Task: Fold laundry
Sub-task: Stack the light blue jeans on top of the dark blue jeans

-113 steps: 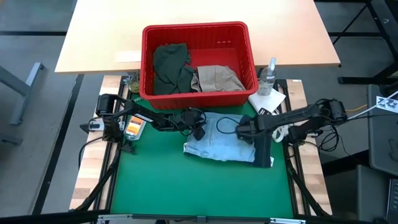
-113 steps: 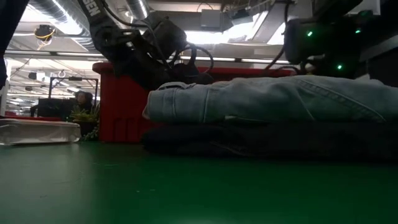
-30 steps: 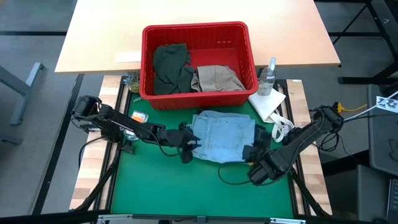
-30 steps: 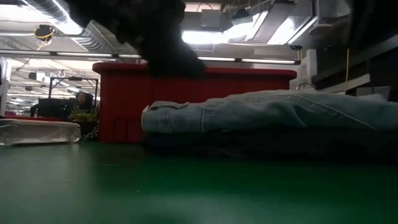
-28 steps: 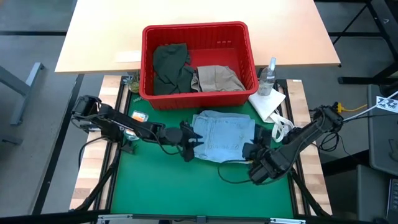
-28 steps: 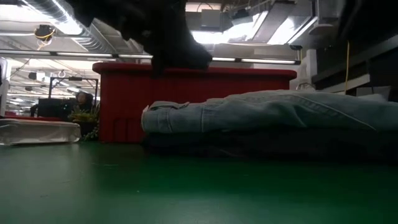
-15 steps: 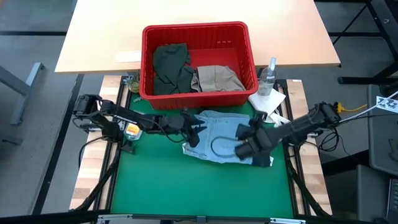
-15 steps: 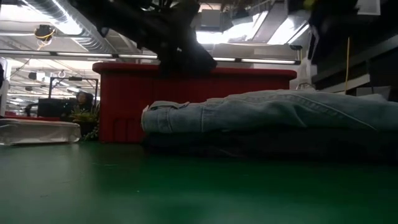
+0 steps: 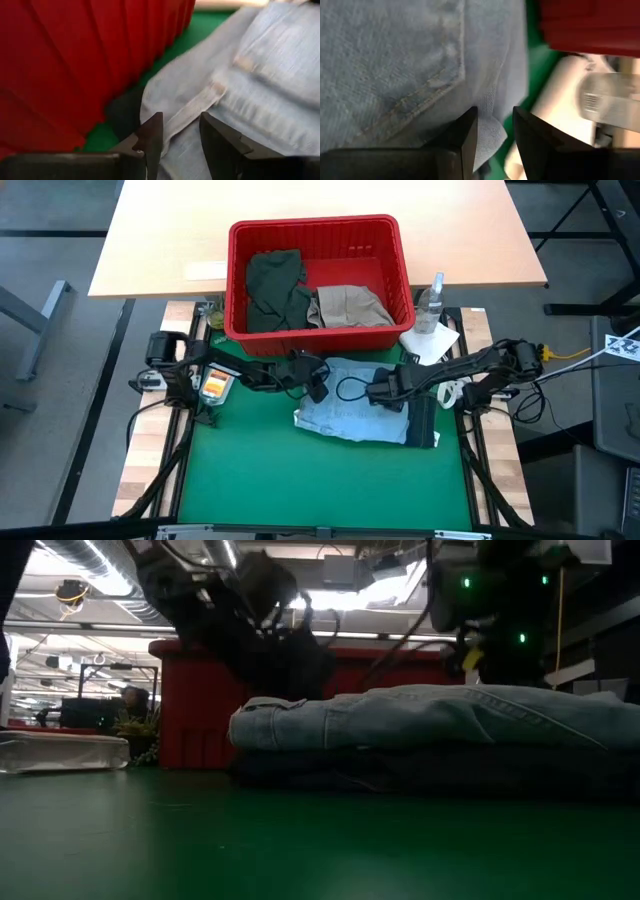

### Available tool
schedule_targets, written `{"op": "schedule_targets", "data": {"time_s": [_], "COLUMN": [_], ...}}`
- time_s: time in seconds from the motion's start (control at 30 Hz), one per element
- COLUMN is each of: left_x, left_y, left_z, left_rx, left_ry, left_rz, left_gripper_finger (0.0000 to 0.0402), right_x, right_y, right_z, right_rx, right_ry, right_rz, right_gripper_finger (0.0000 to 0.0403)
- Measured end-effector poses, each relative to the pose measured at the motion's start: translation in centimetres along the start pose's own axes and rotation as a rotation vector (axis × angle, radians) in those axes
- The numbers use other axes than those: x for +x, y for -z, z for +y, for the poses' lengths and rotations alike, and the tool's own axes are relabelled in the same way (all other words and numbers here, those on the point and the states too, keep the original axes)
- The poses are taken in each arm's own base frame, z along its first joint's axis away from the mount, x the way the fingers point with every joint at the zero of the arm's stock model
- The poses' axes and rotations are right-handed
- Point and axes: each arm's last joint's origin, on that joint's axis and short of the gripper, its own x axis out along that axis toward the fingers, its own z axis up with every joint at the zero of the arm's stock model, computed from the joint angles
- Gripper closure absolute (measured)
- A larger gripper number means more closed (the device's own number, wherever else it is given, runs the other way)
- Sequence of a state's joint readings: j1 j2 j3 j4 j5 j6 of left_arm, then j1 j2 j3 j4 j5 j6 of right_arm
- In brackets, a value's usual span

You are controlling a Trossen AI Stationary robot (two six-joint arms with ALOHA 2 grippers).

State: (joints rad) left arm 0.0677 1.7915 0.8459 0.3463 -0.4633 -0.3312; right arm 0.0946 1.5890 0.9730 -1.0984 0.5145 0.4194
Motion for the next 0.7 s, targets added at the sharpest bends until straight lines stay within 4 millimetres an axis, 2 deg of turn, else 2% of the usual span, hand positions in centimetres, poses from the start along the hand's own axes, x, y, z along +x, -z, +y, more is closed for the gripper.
{"op": "schedule_targets", "data": {"time_s": [0.1,0.23,0.7], "left_x": [1.3,2.5,3.0], "left_y": [1.4,2.7,3.5], "left_z": [0.2,0.4,0.6], "left_rx": [0.002,-0.004,0.011], "left_ry": [-0.021,-0.042,-0.076], "left_rz": [0.042,0.077,0.102], "left_gripper_finger": [0.0278,0.0278,0.0278], "right_x": [1.5,2.6,2.8], "right_y": [0.5,1.1,1.4], "right_z": [0.4,0.7,0.9], "right_rx": [0.019,0.025,0.015], "right_ry": [-0.038,-0.045,-0.089], "right_rz": [0.001,0.006,0.038], "right_gripper_finger": [0.0276,0.0276,0.0276]}}
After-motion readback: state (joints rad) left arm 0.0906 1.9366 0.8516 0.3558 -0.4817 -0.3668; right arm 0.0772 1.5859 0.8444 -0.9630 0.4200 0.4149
